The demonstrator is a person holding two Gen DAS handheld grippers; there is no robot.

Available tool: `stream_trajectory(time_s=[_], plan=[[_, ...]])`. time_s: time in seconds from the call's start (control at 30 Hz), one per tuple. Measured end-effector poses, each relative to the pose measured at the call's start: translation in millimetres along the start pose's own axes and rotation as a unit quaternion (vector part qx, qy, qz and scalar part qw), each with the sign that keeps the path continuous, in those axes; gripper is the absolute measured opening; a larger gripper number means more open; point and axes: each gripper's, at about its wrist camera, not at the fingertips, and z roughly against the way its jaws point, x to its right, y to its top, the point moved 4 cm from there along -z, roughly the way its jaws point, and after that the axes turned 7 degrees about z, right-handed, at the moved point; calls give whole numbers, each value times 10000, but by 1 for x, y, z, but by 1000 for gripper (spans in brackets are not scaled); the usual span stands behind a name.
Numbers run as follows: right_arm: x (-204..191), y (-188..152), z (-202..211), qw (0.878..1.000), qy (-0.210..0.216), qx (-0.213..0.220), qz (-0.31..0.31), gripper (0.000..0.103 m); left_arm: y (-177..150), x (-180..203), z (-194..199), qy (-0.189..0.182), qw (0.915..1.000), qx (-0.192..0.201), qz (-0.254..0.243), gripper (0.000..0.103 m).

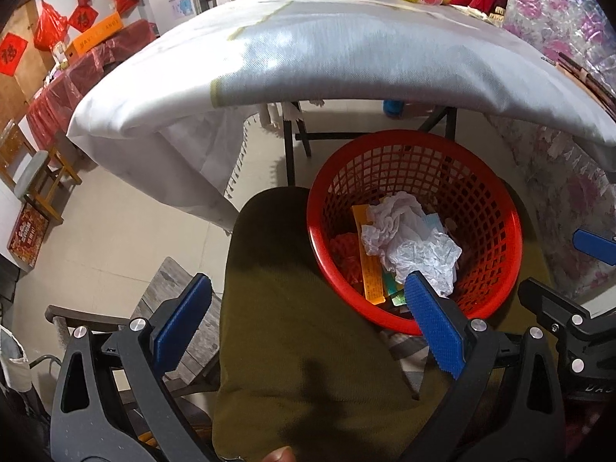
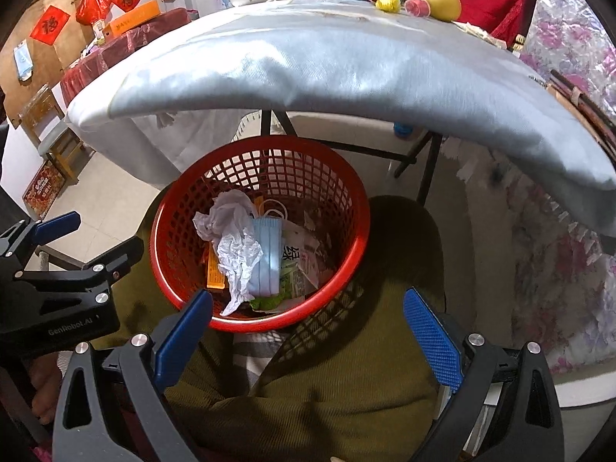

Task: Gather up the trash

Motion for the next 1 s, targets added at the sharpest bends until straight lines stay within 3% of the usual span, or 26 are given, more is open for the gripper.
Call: stream_trajectory(time_s=[1.0], plan=[[3, -4, 4, 9999, 28, 24, -140, 97, -6, 19, 3, -81, 9994, 21, -336, 96]])
